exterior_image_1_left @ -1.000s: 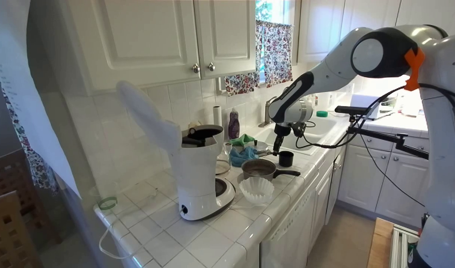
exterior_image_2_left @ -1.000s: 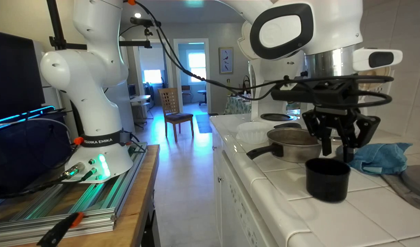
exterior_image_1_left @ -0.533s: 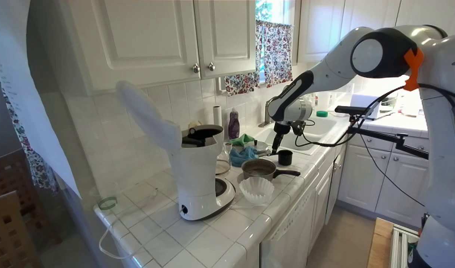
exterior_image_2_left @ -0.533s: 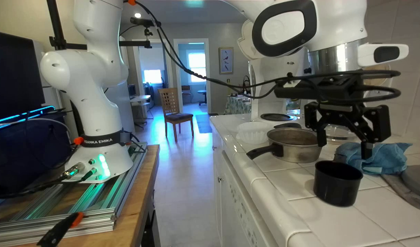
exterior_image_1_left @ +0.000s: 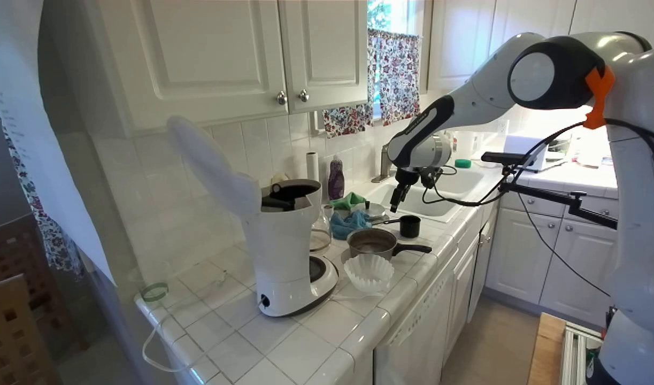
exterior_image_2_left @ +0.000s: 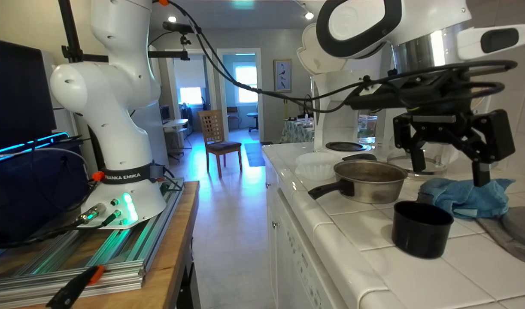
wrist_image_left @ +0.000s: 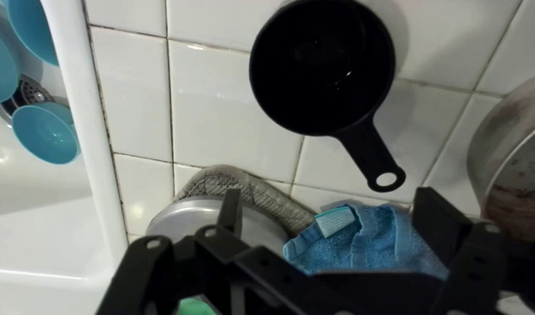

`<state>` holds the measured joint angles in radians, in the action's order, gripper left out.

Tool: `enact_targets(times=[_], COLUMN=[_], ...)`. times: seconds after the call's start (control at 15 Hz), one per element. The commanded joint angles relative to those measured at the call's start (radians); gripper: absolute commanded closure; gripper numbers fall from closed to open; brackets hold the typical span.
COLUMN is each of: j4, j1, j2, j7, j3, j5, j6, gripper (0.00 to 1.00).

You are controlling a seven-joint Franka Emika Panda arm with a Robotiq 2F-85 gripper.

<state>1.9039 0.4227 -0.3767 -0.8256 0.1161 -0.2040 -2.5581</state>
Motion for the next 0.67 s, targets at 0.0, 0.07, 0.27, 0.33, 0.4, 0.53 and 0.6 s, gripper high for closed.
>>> enact_targets(times=[0.0, 0.07, 0.27, 0.33, 0.4, 0.53, 0.6], j4=[-0.006, -0.009, -0.011, -0.011, -0.011, -0.016, -0.034], j1=[0.004, 0.003, 0.001, 0.001, 0.001, 0.023, 0.023], j2=[0.001, 0.001, 0.001, 0.001, 0.001, -0.001, -0.014], j7=[0.014, 0.020, 0.025, 0.025, 0.025, -0.043, -0.060], j3=[-0.004, -0.005, -0.005, -0.005, -0.005, -0.030, -0.027], j5=[0.006, 0.007, 0.007, 0.007, 0.007, -0.023, -0.005], j6=[-0.004, -0.008, -0.012, -0.012, -0.012, -0.043, -0.057], gripper=[0.00, 0.00, 0.00, 0.00, 0.00, 0.00, 0.00])
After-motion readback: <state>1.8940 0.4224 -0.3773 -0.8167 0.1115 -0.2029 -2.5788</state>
